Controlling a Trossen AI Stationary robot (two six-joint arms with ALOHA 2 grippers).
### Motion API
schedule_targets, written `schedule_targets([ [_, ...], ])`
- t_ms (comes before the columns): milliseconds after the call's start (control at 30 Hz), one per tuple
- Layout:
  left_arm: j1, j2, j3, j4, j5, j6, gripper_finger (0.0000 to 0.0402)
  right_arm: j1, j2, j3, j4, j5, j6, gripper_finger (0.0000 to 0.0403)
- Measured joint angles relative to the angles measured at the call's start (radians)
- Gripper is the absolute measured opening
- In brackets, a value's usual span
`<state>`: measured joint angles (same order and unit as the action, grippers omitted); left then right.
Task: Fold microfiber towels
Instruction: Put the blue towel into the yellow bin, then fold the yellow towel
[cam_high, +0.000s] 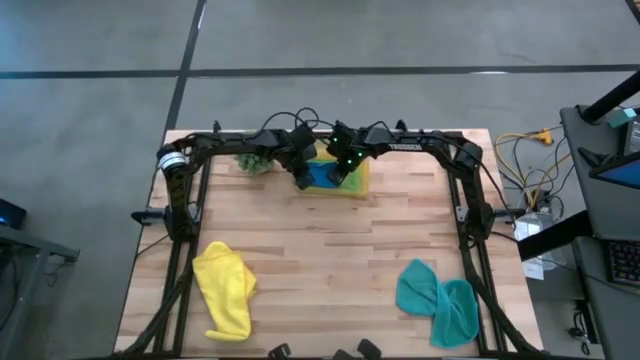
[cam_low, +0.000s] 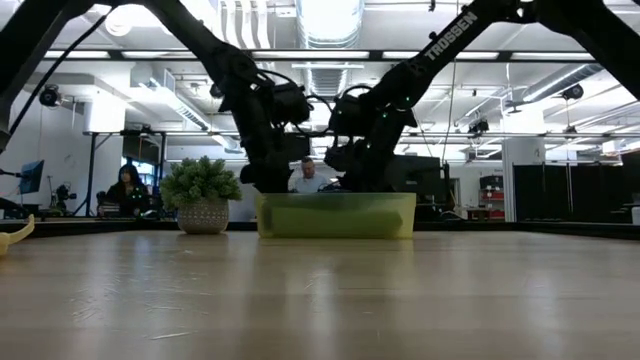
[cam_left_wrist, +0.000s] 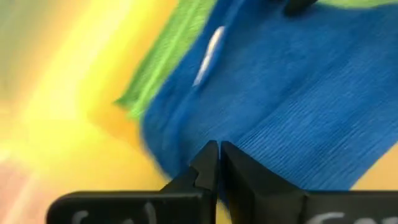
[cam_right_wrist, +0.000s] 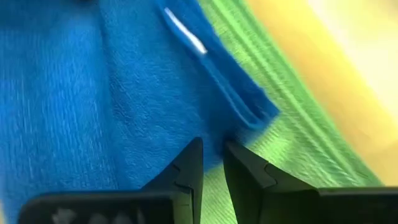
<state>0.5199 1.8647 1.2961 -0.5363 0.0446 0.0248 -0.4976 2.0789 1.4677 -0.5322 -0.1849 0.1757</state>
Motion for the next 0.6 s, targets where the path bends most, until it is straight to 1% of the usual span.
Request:
schedule_targets([
  [100, 0.0, -0.049, 0.006, -0.029, -0.059, 0.008, 0.0005, 0.0, -0.037, 0.0, -0.01, 0.014, 0.001, 0.0056],
  [167, 0.0, -0.087, 0.009, -0.052, -0.078, 0.011, 0.0005, 0.0, -0.079, 0.0, -0.018, 0.026, 0.001, 0.0056],
  [267, 0.0, -0.166, 0.009, -0.113, -0.082, 0.008, 0.0005, 0.0, -0.158, 0.0, -0.046, 0.032, -0.001, 0.0056],
  [433, -0.032, -0.34, -0.003, -0.245, -0.081, 0.014, 0.0005, 0.02, -0.328, -0.016, -0.113, 0.031, -0.112, 0.0056],
  [533, -0.074, -0.476, -0.051, -0.273, -0.079, 0.013, 0.0005, 0.046, -0.437, -0.045, -0.145, 0.026, -0.171, 0.0056],
  [600, -0.116, -0.578, -0.096, -0.276, -0.077, 0.004, 0.0005, 0.07, -0.514, -0.083, -0.148, 0.019, -0.174, 0.0056],
])
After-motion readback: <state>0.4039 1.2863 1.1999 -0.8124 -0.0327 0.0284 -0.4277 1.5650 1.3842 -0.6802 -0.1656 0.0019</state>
